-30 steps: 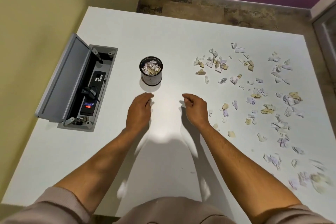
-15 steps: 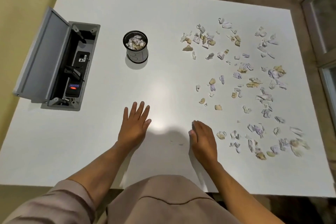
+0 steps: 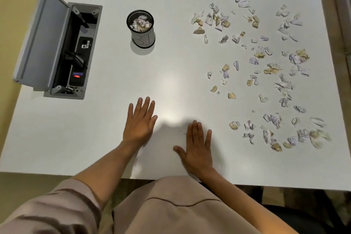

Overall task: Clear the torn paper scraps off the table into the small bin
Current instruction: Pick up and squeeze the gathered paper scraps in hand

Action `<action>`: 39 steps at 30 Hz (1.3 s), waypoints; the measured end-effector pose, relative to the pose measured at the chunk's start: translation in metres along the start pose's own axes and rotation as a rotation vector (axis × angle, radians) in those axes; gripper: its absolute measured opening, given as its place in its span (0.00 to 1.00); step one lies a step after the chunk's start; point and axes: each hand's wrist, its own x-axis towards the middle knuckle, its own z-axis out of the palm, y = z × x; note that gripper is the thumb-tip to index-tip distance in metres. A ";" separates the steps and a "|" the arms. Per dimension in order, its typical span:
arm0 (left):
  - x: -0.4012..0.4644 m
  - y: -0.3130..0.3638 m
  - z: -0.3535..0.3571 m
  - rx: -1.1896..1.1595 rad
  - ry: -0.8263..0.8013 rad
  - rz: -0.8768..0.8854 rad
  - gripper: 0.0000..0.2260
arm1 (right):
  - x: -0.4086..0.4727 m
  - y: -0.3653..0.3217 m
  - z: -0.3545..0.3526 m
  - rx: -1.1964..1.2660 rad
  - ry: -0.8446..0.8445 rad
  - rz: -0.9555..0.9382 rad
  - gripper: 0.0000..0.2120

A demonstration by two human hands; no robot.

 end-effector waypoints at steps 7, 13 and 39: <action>-0.005 0.000 -0.001 -0.027 -0.025 0.016 0.26 | 0.018 -0.027 -0.002 -0.027 -0.004 -0.197 0.42; -0.030 -0.001 -0.003 -0.044 -0.120 0.158 0.26 | 0.014 -0.001 -0.008 0.051 0.030 -0.117 0.37; -0.027 0.040 0.000 -0.076 -0.078 0.519 0.13 | 0.003 -0.001 -0.019 0.701 0.191 0.102 0.35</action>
